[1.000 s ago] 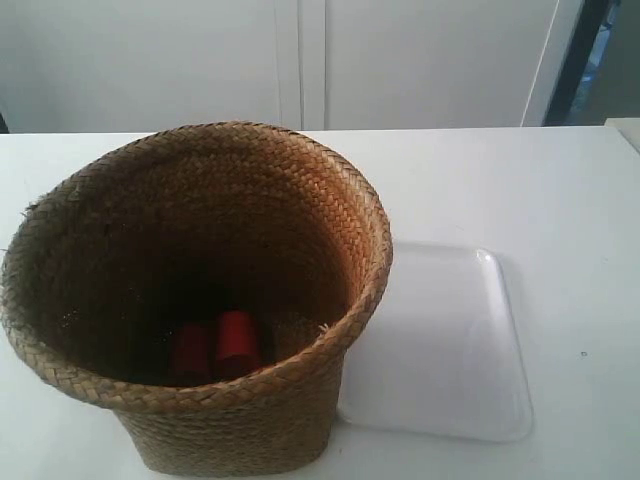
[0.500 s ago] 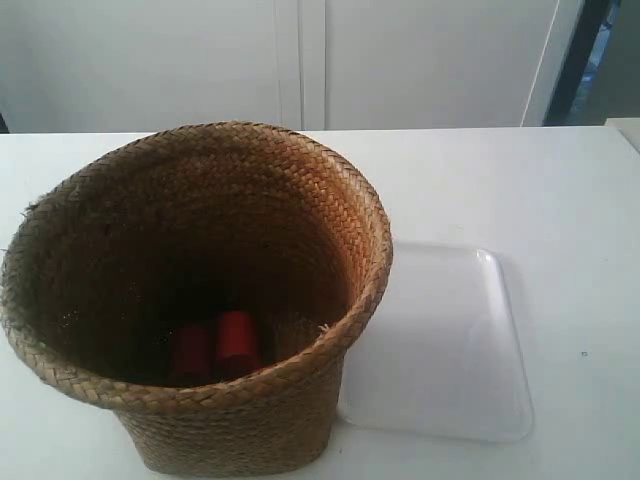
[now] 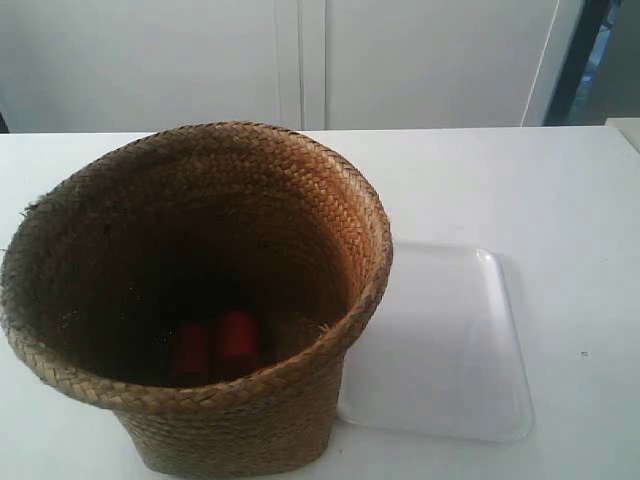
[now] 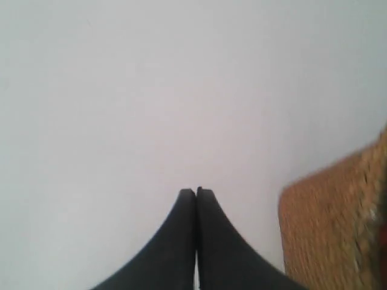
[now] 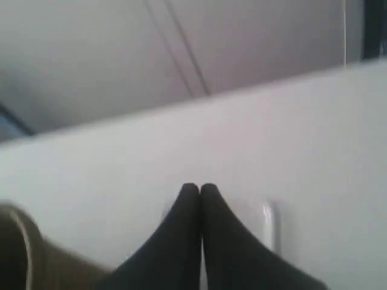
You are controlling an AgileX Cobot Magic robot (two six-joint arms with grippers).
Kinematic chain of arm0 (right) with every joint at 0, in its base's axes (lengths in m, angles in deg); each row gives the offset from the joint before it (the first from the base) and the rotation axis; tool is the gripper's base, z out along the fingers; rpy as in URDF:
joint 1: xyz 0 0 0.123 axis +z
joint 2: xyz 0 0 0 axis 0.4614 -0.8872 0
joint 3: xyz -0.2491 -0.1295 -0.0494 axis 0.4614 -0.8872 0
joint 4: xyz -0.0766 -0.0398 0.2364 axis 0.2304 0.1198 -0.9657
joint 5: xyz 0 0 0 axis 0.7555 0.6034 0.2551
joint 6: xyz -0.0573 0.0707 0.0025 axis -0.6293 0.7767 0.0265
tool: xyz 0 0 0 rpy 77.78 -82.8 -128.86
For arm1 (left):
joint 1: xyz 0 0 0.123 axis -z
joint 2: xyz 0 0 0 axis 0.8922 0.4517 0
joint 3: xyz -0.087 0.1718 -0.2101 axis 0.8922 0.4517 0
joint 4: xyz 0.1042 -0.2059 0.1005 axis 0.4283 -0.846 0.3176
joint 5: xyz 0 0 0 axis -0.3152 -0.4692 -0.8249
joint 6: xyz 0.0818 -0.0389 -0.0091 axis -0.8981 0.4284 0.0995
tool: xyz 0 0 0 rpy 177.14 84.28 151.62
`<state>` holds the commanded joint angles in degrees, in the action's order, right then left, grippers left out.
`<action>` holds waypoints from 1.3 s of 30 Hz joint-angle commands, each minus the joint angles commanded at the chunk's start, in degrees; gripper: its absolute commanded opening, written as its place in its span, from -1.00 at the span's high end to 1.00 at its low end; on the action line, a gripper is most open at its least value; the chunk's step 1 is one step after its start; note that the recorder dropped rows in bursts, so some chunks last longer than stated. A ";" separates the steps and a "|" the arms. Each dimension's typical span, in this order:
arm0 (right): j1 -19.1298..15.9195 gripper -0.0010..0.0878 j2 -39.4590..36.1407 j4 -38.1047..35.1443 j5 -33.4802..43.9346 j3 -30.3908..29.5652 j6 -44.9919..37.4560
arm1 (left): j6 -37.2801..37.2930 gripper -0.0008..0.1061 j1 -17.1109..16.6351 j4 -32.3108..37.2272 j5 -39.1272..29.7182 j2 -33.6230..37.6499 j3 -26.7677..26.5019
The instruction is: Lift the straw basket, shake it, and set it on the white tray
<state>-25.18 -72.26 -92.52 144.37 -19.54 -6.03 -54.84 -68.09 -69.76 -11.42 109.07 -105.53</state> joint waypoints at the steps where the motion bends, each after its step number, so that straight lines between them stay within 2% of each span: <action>1: 0.00 0.98 -0.97 -2.26 2.80 0.74 -1.26 | -2.72 0.99 0.00 -2.61 -1.02 0.00 -0.57; 3: 0.00 0.98 -2.44 -8.59 6.52 2.54 -3.32 | -7.59 0.99 0.00 -7.38 -1.55 -0.49 -1.54; 7: 0.00 0.98 -3.45 -21.34 4.78 2.85 -11.45 | -13.64 0.91 0.00 -15.16 -1.35 -0.61 -2.15; 9: 0.00 0.97 -4.50 -28.26 4.45 2.85 -17.71 | -15.35 0.70 0.00 -17.39 -1.20 -0.03 -2.15; 11: 0.00 0.88 -5.73 -32.46 4.45 2.85 -20.10 | -16.02 0.39 0.00 -17.68 -0.24 0.76 -2.15; 14: 0.00 0.55 -7.86 -33.12 5.26 2.85 -21.09 | -16.16 -0.09 0.00 -17.68 1.52 1.76 -2.15; 17: 0.00 0.05 -10.32 -33.12 6.70 2.85 -21.09 | -16.16 -0.32 0.00 -17.68 2.08 3.03 -2.15; 19: 0.50 -0.33 -11.85 -33.20 7.78 2.85 -21.57 | -16.16 -0.35 0.00 -17.68 1.56 4.08 -2.15; 21: 1.38 -0.55 -13.19 -33.35 8.44 2.85 -22.20 | -16.16 -0.35 0.00 -17.68 0.35 5.12 -2.15; 22: 1.91 -0.59 -13.91 -33.46 9.15 2.85 -22.20 | -16.16 -0.35 0.00 -17.84 -0.34 5.72 -2.15; 26: 4.78 -0.57 -16.34 -33.61 9.28 2.85 -22.20 | -16.16 -0.35 0.00 -18.15 -2.48 7.70 -2.15; 31: 8.00 -0.57 -18.59 -32.99 4.88 2.85 -22.20 | -17.98 -0.35 0.00 -18.15 -3.40 9.92 -2.15; 35: 10.00 -0.57 -21.68 -27.75 1.35 2.85 -19.19 | -18.86 -0.35 0.00 -19.65 -3.90 13.05 -1.90; 39: 11.91 -0.57 -25.04 -28.20 -1.83 2.85 -18.43 | -20.71 -0.35 0.00 -20.58 -4.10 17.05 -1.57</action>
<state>-13.27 -97.30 -120.72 142.54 -16.70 -24.46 -75.55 -68.09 -90.34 -15.53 126.12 -107.10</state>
